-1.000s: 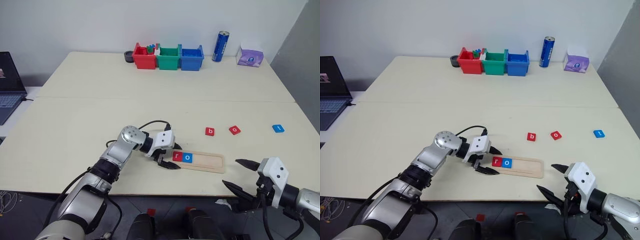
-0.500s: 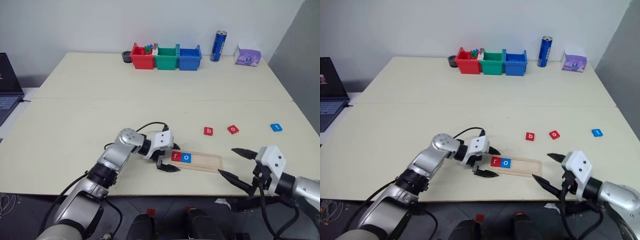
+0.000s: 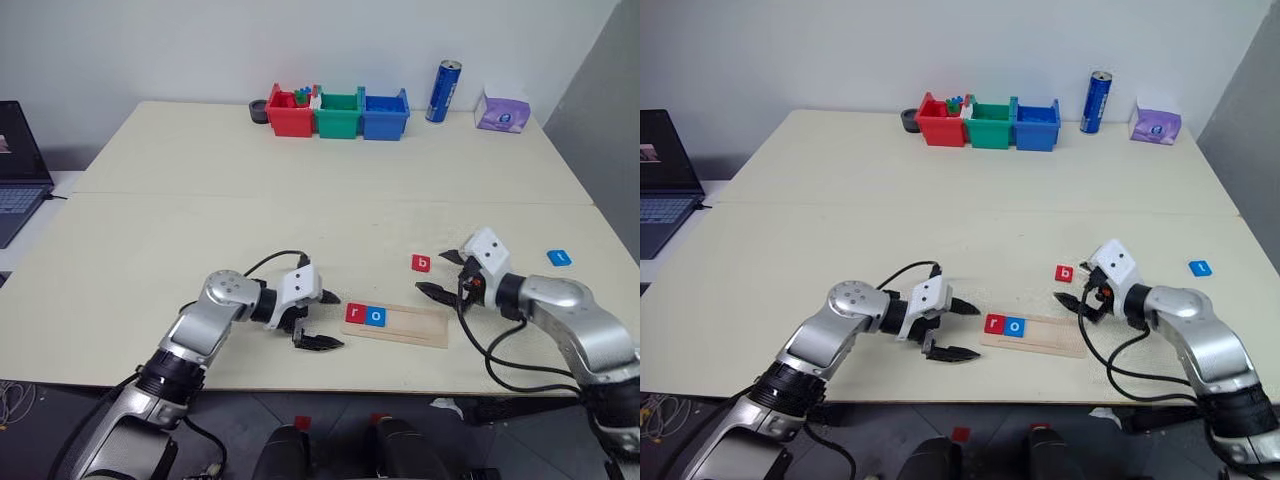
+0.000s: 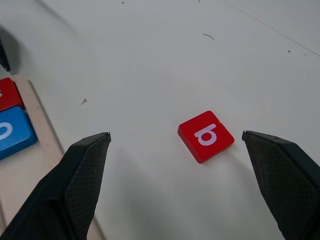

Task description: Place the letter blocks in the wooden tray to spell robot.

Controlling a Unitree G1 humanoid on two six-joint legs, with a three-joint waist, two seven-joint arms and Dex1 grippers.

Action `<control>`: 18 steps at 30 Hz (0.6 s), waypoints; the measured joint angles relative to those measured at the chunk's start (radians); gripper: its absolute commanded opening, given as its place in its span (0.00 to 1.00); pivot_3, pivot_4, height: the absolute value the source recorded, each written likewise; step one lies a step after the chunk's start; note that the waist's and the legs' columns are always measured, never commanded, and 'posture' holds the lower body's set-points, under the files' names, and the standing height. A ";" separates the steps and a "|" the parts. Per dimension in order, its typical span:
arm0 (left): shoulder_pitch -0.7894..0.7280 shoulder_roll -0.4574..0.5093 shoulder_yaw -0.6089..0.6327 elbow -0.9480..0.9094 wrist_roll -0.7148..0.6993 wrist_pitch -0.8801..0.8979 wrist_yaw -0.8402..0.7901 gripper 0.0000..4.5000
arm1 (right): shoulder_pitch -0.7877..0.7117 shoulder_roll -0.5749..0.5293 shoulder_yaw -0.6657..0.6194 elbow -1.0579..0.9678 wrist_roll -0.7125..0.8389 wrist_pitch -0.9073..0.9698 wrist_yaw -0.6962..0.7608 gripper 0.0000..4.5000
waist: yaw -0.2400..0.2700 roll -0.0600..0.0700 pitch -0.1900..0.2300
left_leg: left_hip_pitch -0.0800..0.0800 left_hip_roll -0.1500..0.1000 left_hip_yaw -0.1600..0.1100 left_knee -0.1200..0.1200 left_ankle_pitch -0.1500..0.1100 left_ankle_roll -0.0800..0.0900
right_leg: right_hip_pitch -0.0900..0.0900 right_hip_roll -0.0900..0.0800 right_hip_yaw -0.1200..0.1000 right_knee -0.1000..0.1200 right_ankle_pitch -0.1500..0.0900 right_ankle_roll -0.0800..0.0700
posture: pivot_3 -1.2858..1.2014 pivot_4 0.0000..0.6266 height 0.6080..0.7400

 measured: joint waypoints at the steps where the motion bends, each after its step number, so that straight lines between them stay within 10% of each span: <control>1: 0.006 0.002 0.004 -0.011 -0.003 0.004 0.005 0.99 | -0.018 0.008 0.006 0.030 -0.007 -0.008 0.009 1.00 | 0.000 0.000 0.000 | 0.000 0.000 0.000 0.000 0.000 0.000 | 0.000 0.000 0.000 0.000 0.000 0.000 | 0.52 0.24 1.00; 13: 0.066 0.031 0.021 -0.113 -0.058 0.046 0.037 0.99 | -0.220 0.076 0.072 0.394 -0.093 -0.122 0.161 1.00 | -0.002 0.000 0.000 | 0.000 0.000 0.000 0.000 0.000 0.000 | 0.000 -0.001 0.000 0.000 0.000 -0.001 | 0.52 0.24 1.00; 18: 0.091 0.048 0.022 -0.145 -0.065 0.052 0.056 1.00 | -0.267 0.101 0.084 0.500 -0.133 -0.162 0.203 0.71 | -0.002 0.001 0.000 | 0.001 0.001 0.000 0.000 0.000 0.000 | 0.000 -0.002 0.000 0.001 0.000 -0.001 | 0.52 0.24 1.00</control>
